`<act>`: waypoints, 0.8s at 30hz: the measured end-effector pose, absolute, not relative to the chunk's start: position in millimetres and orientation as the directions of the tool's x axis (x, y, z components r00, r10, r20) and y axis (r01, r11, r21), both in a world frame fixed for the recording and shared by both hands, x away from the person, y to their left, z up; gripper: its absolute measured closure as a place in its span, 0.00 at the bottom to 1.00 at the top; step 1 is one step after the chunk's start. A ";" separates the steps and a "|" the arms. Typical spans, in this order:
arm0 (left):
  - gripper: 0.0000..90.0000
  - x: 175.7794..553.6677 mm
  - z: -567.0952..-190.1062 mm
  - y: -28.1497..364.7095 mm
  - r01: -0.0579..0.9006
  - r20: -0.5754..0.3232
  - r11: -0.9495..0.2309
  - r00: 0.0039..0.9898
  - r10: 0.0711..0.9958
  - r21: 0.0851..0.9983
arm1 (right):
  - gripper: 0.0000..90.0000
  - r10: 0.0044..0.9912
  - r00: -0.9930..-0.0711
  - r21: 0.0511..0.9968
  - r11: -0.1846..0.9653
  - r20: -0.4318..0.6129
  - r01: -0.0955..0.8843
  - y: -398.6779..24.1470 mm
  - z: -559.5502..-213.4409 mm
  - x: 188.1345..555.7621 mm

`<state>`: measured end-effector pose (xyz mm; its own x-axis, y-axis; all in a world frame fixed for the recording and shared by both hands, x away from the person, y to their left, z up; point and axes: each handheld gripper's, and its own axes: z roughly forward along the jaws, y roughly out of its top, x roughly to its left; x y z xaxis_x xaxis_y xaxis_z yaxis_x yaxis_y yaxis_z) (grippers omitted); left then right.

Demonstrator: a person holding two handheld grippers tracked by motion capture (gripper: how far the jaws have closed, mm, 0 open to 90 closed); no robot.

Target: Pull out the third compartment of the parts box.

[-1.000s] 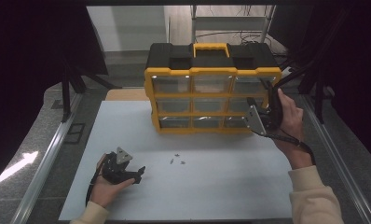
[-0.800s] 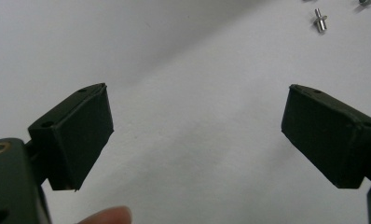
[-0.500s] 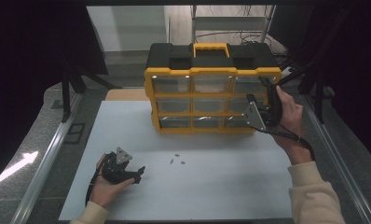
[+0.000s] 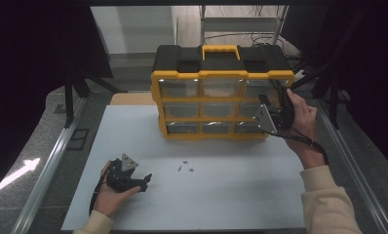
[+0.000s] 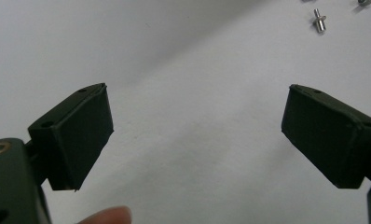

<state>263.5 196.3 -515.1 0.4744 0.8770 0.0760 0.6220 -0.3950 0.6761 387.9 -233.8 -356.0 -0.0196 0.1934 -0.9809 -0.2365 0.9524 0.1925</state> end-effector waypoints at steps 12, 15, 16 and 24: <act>0.11 263.6 -515.4 196.9 0.622 0.079 -0.396 0.473 0.877 0.675 | 0.48 0.180 -0.002 0.175 0.954 -0.984 -0.242 -234.1 -353.9 389.6; 0.11 263.5 -515.4 197.1 0.622 0.078 -0.394 0.472 0.878 0.676 | 0.52 0.180 0.011 0.171 0.953 -0.984 -0.250 -234.5 -353.3 389.9; 0.11 263.4 -515.3 197.1 0.622 0.078 -0.394 0.472 0.878 0.676 | 0.54 0.168 0.004 0.162 0.957 -0.986 -0.240 -235.0 -351.9 388.6; 0.11 263.2 -515.2 197.0 0.621 0.081 -0.396 0.471 0.878 0.676 | 0.60 0.158 0.010 0.151 0.961 -0.987 -0.233 -235.6 -349.8 387.4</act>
<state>263.2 197.0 -515.2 0.4714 0.8782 0.0805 0.6215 -0.3956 0.6762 387.4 -235.6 -349.8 0.0103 0.1577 -0.9874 -0.2327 0.9607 0.1510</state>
